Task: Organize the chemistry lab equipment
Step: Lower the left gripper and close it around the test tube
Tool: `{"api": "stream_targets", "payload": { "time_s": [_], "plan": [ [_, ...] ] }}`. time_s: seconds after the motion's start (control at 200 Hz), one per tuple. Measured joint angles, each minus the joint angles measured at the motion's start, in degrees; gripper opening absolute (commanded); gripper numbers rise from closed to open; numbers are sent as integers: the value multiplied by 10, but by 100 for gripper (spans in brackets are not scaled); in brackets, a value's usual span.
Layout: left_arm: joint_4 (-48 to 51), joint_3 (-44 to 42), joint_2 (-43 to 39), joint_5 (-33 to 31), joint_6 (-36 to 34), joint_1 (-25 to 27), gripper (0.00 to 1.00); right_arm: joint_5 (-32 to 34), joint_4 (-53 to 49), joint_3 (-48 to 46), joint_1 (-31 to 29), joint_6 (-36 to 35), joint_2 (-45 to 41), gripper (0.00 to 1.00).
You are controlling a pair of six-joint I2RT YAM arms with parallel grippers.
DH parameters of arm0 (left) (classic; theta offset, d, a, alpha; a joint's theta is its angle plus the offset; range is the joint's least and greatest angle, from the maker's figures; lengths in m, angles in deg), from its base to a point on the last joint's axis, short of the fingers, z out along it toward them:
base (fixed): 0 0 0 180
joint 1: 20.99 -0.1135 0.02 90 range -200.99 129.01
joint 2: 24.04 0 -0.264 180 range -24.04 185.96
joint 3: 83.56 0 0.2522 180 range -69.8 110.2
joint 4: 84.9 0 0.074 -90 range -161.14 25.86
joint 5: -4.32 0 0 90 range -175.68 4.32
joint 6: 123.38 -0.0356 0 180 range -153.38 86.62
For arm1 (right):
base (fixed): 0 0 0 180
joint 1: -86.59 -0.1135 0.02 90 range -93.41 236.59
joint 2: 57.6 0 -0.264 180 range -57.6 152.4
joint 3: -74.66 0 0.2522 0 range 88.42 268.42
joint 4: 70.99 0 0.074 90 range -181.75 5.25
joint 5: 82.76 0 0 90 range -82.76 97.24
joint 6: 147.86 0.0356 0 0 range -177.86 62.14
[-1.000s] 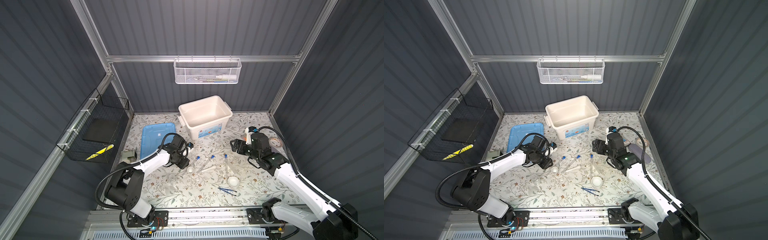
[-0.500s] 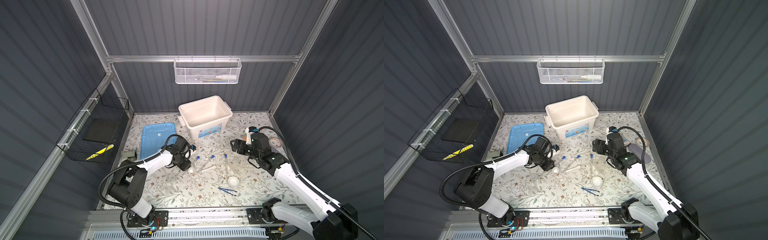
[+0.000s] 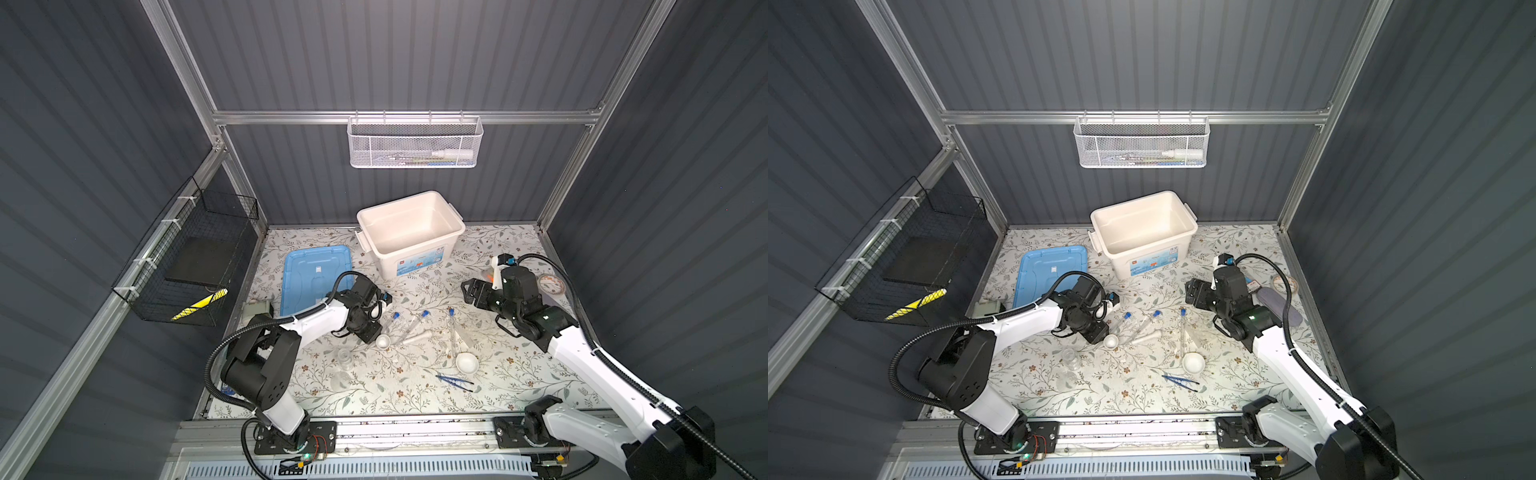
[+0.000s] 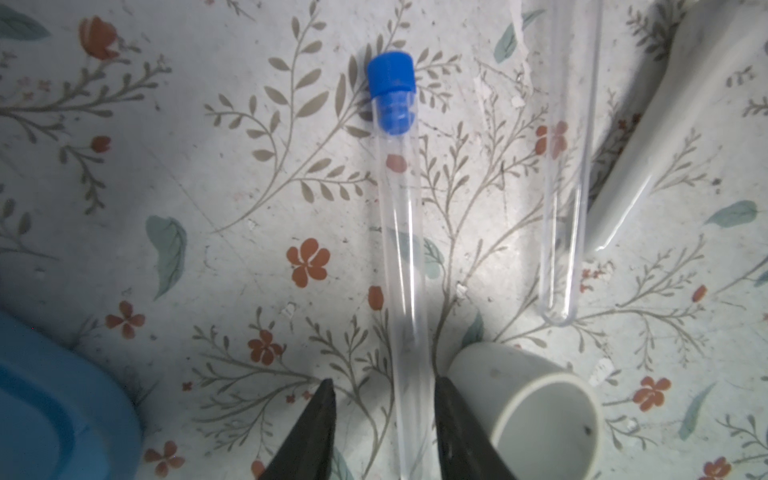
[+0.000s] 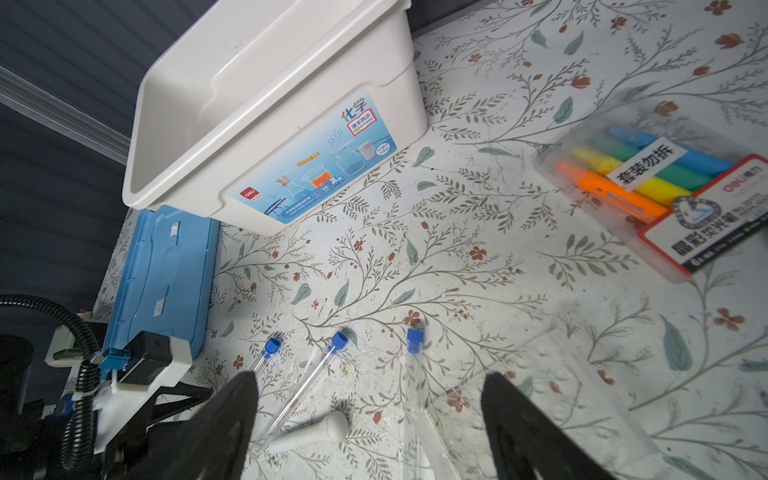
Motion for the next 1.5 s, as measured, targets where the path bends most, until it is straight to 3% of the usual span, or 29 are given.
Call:
{"api": "stream_targets", "payload": {
  "time_s": [1.196, 1.501],
  "plan": [
    [8, 22, 36, -68, 52, 0, 39, 9, -19, -2, 0, 2, -8, 87],
    [8, 26, 41, -80, 64, 0, 34, 9, -20, -2, 0, 5, -8, 87]
  ]
}}
